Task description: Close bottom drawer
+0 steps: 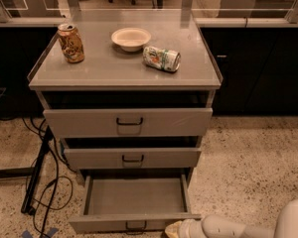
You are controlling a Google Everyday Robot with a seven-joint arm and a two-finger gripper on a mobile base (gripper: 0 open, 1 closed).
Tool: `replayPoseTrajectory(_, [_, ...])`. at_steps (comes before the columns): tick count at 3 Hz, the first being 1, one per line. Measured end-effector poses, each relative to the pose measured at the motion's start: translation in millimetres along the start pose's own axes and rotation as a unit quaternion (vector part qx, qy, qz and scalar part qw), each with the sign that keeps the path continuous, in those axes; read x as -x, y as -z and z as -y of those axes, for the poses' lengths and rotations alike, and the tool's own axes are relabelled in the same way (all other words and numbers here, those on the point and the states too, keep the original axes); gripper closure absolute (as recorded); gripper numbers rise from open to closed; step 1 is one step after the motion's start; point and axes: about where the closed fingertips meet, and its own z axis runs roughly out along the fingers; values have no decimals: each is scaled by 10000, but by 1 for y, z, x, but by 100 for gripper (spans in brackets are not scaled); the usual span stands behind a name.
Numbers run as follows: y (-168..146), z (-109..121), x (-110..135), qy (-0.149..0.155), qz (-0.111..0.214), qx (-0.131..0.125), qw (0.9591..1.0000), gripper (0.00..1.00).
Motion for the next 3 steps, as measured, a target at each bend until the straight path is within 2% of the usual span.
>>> replayPoseTrajectory(2, [-2,-3,-2,-36,-7,33,10000,30])
replayPoseTrajectory(3, [-17,14,21,177,-43,-40,9998,6])
